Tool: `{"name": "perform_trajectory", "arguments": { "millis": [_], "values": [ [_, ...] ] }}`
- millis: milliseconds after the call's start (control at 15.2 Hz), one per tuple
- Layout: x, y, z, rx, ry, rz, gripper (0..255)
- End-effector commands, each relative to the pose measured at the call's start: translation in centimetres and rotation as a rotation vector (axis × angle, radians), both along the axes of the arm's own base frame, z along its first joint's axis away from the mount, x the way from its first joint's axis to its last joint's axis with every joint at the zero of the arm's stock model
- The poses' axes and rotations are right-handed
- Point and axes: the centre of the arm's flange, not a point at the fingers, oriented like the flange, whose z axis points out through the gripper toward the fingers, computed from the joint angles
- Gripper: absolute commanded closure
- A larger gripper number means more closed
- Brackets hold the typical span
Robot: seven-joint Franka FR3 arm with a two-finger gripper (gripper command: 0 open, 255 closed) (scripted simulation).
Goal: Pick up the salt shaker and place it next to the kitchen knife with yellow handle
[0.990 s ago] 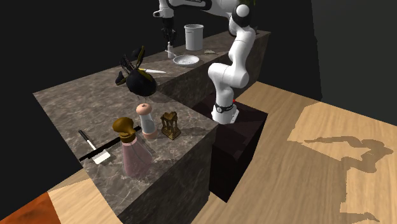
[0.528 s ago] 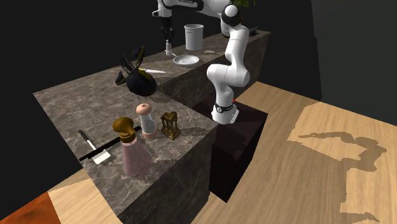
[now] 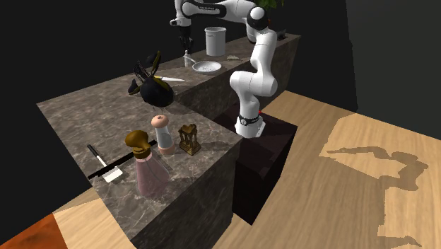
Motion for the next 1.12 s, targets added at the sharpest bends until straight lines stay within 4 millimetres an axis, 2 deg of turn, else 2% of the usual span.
{"name": "perform_trajectory", "arguments": {
  "millis": [0, 1056],
  "values": [
    [0.0, 0.0, -1.1, 0.0, 0.0, 0.0, 255],
    [0.0, 0.0, -9.5, 0.0, 0.0, 0.0, 255]
  ]
}}
